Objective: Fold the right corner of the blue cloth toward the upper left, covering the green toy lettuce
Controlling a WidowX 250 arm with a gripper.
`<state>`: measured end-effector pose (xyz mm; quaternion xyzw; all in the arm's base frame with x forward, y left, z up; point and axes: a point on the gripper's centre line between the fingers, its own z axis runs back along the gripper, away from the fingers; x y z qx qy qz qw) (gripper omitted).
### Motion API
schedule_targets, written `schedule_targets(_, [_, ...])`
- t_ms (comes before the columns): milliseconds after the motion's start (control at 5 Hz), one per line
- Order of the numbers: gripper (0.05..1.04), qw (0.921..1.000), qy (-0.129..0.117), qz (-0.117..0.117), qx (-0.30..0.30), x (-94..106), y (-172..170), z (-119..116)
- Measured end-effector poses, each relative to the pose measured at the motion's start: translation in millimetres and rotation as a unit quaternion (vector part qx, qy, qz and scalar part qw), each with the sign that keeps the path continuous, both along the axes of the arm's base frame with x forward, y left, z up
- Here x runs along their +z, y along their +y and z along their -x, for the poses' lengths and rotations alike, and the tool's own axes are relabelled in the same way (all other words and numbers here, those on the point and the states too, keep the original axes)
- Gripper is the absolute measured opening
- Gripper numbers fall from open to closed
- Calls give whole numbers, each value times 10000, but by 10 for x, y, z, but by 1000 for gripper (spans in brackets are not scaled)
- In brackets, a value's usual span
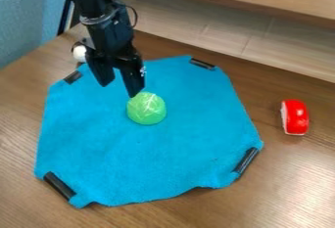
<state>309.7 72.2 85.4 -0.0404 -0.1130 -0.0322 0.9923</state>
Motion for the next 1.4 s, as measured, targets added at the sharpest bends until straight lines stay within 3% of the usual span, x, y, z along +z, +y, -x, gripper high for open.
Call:
schedule_targets(200, [999, 9999, 131, 60, -24, -82, -48, 12])
schedule_targets(400, [999, 9995, 24, 117, -279, 75, -380, -20])
schedule_targets(800, [999, 9966, -230, -73, -793, 365, -999, -171])
schedule_targets(1200, [999, 9953, 36, 126, -960, 117, -1448, -109])
schedule_targets(1400, [999, 9944, 36, 142, -1042, 82, -1566, -72])
